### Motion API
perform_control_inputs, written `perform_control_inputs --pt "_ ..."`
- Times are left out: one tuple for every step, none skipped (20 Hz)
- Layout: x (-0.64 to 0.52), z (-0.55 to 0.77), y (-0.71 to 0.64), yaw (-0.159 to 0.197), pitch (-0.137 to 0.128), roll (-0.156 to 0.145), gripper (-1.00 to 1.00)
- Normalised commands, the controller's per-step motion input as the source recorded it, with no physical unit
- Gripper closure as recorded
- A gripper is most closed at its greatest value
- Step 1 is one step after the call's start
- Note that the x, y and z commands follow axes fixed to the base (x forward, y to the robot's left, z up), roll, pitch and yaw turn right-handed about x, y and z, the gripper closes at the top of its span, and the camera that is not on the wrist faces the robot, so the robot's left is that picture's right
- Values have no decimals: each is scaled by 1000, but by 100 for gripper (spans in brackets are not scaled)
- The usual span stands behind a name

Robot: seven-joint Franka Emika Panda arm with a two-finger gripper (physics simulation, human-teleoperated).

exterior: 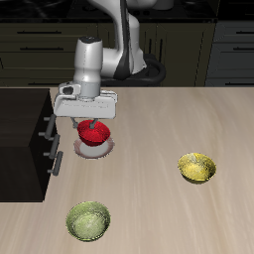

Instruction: Place the red bowl on the plate

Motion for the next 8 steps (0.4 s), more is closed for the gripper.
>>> perform_control_inputs --pt "-47 -22 -47 -18 24 -5 -100" --pt "-11 -15 10 -32 24 12 -100" --pt "-38 -7 84 52 -30 18 -100" --pt "-39 -24 17 2 12 2 -100" --pt "-74 -6 13 10 3 14 -100" --pt "-37 8 -12 3 12 2 -100" --pt "-47 16 -25 -1 10 2 -100" --pt "-18 17 25 11 -1 0 -100"
